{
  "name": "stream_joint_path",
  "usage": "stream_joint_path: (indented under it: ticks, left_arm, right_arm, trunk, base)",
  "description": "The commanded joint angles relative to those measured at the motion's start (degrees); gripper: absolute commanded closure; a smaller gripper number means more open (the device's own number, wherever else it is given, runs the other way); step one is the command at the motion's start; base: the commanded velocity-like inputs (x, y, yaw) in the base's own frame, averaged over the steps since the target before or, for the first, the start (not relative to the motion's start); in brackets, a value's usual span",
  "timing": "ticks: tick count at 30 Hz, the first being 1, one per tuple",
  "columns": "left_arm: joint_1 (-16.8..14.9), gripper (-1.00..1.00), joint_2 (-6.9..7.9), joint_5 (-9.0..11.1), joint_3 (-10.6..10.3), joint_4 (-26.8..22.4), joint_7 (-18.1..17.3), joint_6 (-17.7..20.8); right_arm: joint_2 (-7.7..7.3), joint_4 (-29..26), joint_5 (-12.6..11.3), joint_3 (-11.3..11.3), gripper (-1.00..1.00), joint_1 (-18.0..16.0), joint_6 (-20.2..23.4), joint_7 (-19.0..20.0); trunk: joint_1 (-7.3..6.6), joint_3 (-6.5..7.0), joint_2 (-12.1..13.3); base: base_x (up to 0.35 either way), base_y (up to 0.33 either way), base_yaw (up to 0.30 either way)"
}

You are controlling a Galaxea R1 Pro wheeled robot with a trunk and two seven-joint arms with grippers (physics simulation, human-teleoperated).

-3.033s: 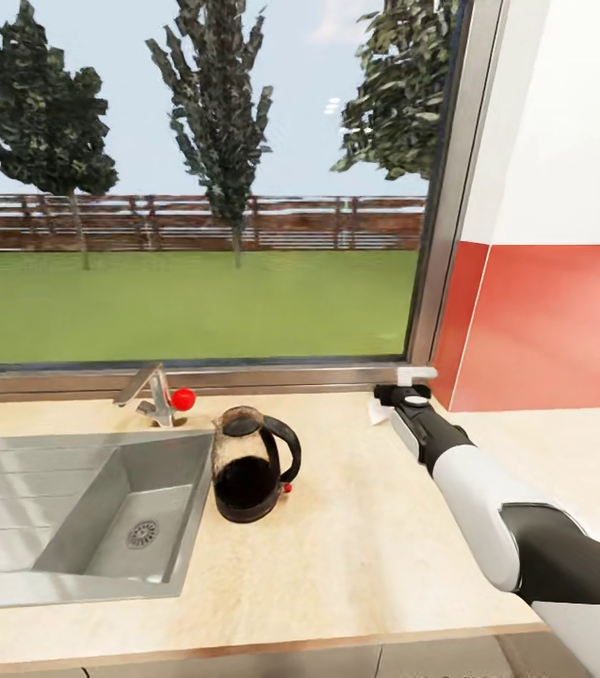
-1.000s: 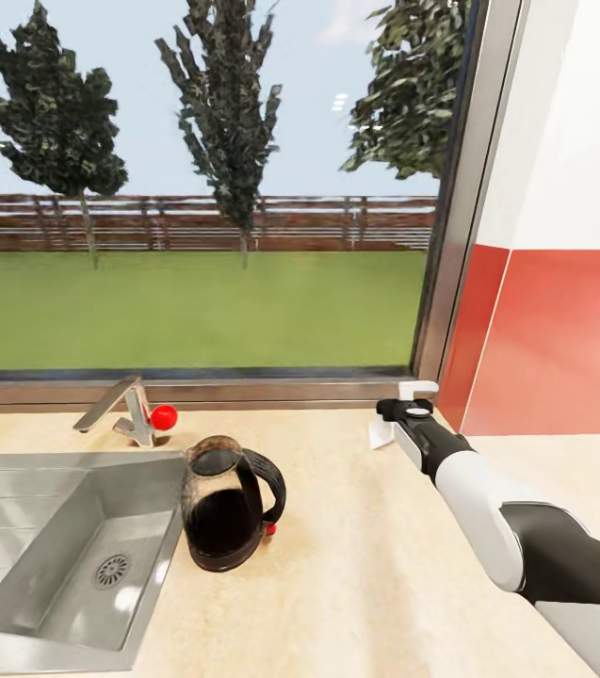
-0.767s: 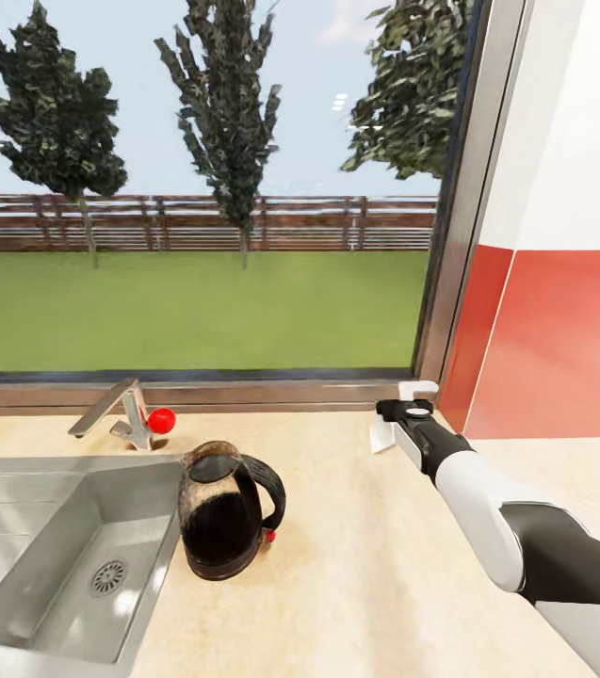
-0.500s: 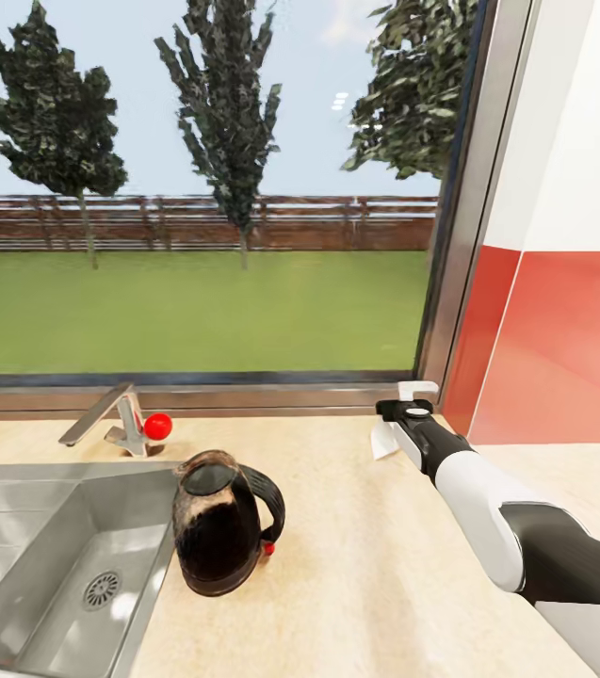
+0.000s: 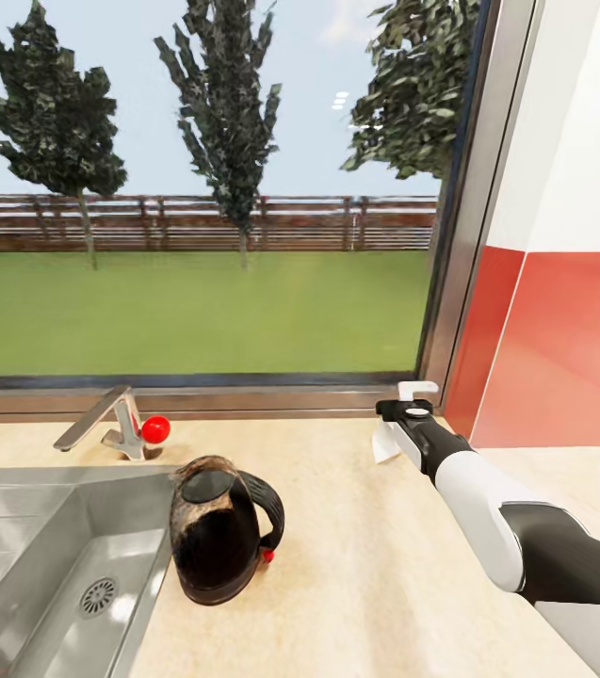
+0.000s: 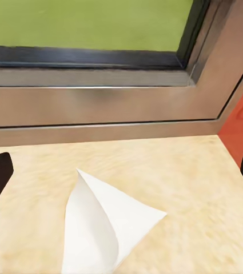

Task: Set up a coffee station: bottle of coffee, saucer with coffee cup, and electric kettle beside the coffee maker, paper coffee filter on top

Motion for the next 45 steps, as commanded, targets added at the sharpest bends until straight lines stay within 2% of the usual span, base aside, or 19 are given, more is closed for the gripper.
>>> stream_joint_path:
  ticks: [1,12,15,16,18,34,45]
  left_arm:
    - [0.0,-1.00,-0.01,0.0,-0.5,0.1,0.1,0.1]
    - [0.1,-1.00,-0.20,0.0,-0.5,0.2,0.0,0.3]
    - [0.1,-1.00,-0.19,0.0,-0.5,0.1,0.0,1.4]
    - [0.1,-1.00,-0.19,0.1,-0.5,0.1,0.1,3.6]
    - [0.1,-1.00,-0.15,0.1,-0.5,0.1,0.2,3.9]
    - [0.2,-1.00,-0.19,0.0,-0.5,0.1,0.1,4.0]
    - [0.2,-1.00,-0.19,0.0,-0.5,0.1,0.1,4.0]
  right_arm:
    - [0.03,-0.1,0.5,-0.2,-1.00,0.0,0.4,-0.1]
    - [0.16,2.4,0.5,-0.2,-1.00,0.0,0.3,-0.3]
    - [0.13,2.4,0.6,-0.2,-1.00,0.0,0.3,-0.3]
    - [0.06,3.0,0.6,-0.3,-1.00,0.1,0.3,-0.3]
    - [0.04,3.9,0.6,-0.3,-1.00,0.1,0.3,-0.4]
    - [0.11,5.1,0.5,-0.3,-1.00,0.1,0.3,-0.4]
    - [0.12,4.8,0.4,-0.3,-1.00,0.1,0.4,-0.4]
  trunk:
    - [0.03,-0.04,-0.1]
    - [0.03,-0.04,-0.1]
    - [0.03,-0.04,-0.1]
    - [0.03,-0.04,-0.1]
    - [0.03,-0.04,-0.1]
    - [0.03,-0.05,-0.1]
    - [0.03,-0.78,-0.1]
  base:
    - [0.021,0.000,0.000]
    - [0.003,0.000,0.000]
    - [0.091,0.000,0.000]
    - [0.042,0.000,0.000]
    - [0.022,0.000,0.000]
    - [0.002,0.000,0.000]
    - [0.000,0.000,0.055]
